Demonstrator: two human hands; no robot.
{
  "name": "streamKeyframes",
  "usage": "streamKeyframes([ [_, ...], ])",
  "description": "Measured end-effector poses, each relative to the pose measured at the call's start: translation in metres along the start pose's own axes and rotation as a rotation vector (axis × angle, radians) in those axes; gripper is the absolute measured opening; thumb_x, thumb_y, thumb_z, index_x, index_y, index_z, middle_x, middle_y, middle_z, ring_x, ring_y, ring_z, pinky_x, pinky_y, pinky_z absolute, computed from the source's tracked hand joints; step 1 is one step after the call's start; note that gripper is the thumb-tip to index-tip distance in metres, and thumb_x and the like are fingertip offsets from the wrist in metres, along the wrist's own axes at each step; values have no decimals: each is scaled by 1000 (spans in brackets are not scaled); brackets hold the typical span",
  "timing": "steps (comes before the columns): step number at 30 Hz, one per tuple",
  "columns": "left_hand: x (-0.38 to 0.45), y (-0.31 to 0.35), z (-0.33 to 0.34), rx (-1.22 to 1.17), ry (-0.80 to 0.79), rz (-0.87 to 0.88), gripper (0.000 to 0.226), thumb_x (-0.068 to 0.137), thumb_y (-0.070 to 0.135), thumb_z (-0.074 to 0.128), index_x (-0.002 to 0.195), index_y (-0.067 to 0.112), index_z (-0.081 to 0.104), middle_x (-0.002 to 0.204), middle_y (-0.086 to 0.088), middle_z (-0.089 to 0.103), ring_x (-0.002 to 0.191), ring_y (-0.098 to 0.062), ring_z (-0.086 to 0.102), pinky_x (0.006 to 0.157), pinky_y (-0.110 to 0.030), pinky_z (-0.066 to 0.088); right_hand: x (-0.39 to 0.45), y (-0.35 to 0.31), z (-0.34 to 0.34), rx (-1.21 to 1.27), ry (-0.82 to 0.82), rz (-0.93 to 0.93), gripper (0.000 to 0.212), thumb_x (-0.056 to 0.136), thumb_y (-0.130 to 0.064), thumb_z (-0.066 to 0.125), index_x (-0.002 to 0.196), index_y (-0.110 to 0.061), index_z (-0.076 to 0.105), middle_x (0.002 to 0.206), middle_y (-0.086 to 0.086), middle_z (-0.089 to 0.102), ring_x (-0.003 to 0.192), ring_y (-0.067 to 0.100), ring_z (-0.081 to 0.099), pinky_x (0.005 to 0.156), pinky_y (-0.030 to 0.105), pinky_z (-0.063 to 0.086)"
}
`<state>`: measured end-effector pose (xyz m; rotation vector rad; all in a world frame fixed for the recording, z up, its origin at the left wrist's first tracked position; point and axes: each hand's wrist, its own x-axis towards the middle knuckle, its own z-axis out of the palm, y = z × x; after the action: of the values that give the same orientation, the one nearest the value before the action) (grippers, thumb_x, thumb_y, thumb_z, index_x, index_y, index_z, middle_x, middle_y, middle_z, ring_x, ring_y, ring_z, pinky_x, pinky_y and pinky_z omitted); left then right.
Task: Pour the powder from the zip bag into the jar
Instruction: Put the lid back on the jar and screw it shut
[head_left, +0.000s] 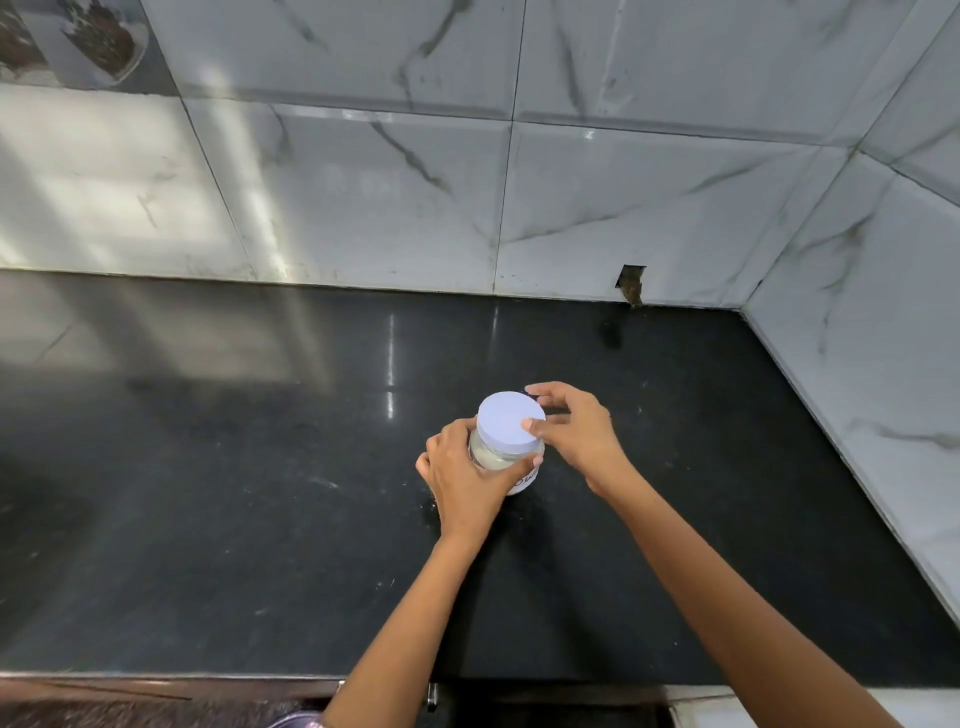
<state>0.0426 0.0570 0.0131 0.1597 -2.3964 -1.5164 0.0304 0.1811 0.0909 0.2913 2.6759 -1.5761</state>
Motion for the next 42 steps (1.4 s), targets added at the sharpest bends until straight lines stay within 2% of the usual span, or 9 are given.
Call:
streamKeyframes([
  [8, 0, 0, 2, -24, -4, -19, 58, 44, 47, 77, 93, 26, 55, 91, 19, 56, 96, -10, 48, 82, -21, 19, 3, -6, 7, -618, -224, -226, 73, 71, -40, 75, 135, -19, 47, 148, -3, 38, 131, 20, 39, 104, 33, 35],
  [13, 3, 0, 1, -46, -19, -15, 67, 42, 46, 79, 101, 27, 54, 93, 29, 49, 98, -4, 45, 85, -18, 18, 8, -12, 20, -921, -20, -253, 76, 63, -65, 68, 116, -15, 50, 113, 4, 54, 101, 23, 55, 73, 31, 41],
  [17, 1, -1, 0, -58, -30, -18, 72, 40, 50, 86, 101, 34, 51, 97, 32, 46, 102, 19, 32, 92, -26, 24, 17, -26, 7, -1047, -19, -191, 80, 55, -93, 35, 65, -15, 50, 71, -1, 54, 59, 16, 51, 52, 24, 32],
  [22, 1, -2, 2, -57, -27, -13, 71, 41, 51, 85, 101, 35, 51, 97, 31, 49, 99, 14, 36, 95, -29, 26, 22, -26, -9, -831, -453, -332, 59, 71, -52, 71, 123, -30, 55, 131, -3, 52, 117, 19, 50, 88, 30, 37],
  [27, 0, -5, 2, -46, -10, 19, 70, 43, 51, 86, 102, 35, 52, 99, 35, 47, 104, 24, 31, 93, -30, 28, 23, -29, -4, -969, -78, -277, 61, 78, -73, 45, 77, -14, 61, 83, 4, 62, 77, 23, 60, 62, 29, 42],
  [31, 0, -5, 2, -45, -9, 13, 70, 43, 48, 88, 102, 34, 53, 98, 32, 50, 101, 13, 38, 93, -29, 28, 22, -24, -7, -838, -413, -346, 53, 75, -46, 70, 123, -29, 57, 144, -2, 41, 127, 20, 44, 97, 35, 38],
  [33, 0, -4, 2, -39, -7, 11, 69, 43, 45, 87, 101, 33, 53, 97, 31, 51, 101, 6, 42, 92, -26, 26, 24, -22, -7, -808, -507, -330, 59, 73, -40, 73, 128, -33, 53, 144, -4, 42, 129, 19, 41, 100, 34, 34],
  [38, 0, -6, 2, -42, -8, 17, 70, 43, 52, 85, 103, 35, 53, 101, 33, 49, 105, 21, 32, 93, -28, 28, 29, -26, -7, -901, -134, -287, 65, 77, -72, 49, 85, -10, 65, 89, 7, 67, 78, 21, 60, 65, 32, 43],
  [42, 0, -5, 2, -39, -10, 16, 69, 44, 57, 80, 102, 34, 52, 99, 30, 50, 103, 12, 38, 93, -27, 28, 26, -21, -16, -749, -446, -322, 47, 75, -47, 70, 116, -26, 62, 136, -3, 51, 120, 18, 48, 98, 36, 41],
])
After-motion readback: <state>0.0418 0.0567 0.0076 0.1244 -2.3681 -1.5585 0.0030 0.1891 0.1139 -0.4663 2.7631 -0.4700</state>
